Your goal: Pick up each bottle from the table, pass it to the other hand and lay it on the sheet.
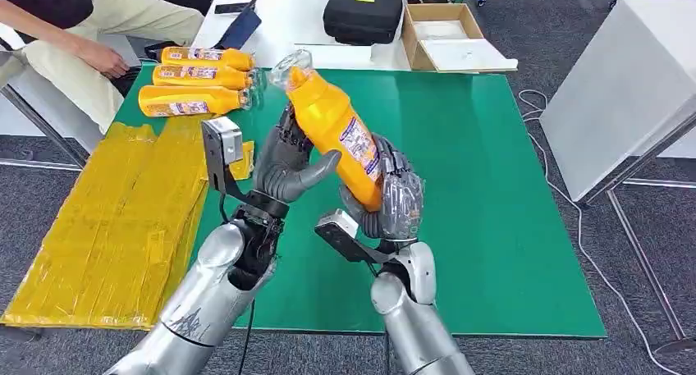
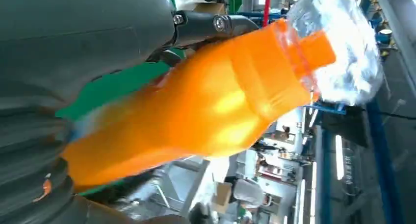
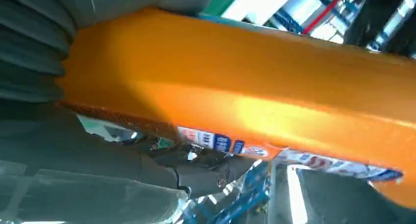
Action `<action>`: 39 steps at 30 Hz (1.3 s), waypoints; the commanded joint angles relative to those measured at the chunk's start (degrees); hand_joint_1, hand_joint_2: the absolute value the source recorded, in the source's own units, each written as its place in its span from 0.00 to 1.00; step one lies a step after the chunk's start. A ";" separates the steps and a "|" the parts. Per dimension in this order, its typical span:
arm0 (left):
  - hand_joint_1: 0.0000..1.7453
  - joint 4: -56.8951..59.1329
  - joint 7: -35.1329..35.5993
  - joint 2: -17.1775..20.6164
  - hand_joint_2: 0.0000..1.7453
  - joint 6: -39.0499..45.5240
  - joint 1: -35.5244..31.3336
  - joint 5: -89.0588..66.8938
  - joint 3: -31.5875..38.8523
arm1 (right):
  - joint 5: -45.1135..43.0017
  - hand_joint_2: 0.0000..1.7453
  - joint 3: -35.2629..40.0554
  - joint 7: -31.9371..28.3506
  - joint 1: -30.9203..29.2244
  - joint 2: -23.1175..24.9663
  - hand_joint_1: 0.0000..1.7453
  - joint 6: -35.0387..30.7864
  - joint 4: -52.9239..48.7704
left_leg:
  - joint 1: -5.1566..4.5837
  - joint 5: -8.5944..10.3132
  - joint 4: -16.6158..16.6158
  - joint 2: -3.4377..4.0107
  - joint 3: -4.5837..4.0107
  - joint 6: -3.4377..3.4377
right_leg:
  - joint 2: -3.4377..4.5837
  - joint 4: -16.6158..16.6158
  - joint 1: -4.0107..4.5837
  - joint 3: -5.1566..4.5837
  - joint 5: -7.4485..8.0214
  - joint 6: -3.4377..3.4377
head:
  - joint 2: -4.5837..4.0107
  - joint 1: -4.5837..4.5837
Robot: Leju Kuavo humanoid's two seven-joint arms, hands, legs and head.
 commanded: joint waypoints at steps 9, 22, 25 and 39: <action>0.00 9.47 -0.27 1.00 1.00 -1.23 -6.82 2.49 -0.24 | 1.23 1.00 11.60 -3.29 -1.88 -0.63 1.00 -2.45 8.70 | 0.08 -0.10 -0.03 -0.04 0.22 -0.22 | -0.11 -0.08 0.09 0.27 -0.09 -0.17 | 0.00 0.02; 0.00 9.66 -0.38 1.12 1.00 -1.27 -6.85 2.60 -0.12 | 1.01 1.00 11.65 -3.93 -1.83 -0.63 1.00 -2.45 8.73 | 0.05 -0.04 -0.01 -0.06 0.02 -0.13 | -0.10 -0.06 0.06 0.07 -0.04 -0.10 | 0.00 0.00; 0.00 9.95 -0.71 1.49 1.00 -1.16 -6.47 2.98 0.38 | 0.22 1.00 13.01 -4.17 -2.15 -0.63 1.00 -2.45 9.69 | 0.05 -0.12 -0.03 -0.11 0.26 -0.24 | -0.18 -0.05 0.07 0.32 -0.14 -0.19 | 0.00 0.00; 1.00 5.12 -3.62 2.39 1.00 2.57 -2.24 0.88 4.63 | -4.75 1.00 14.77 -4.08 -0.64 -0.63 1.00 -2.45 9.25 | 0.04 -0.14 -0.07 0.06 0.28 -0.22 | 0.00 -0.08 0.05 0.29 -0.11 -0.17 | 0.00 0.00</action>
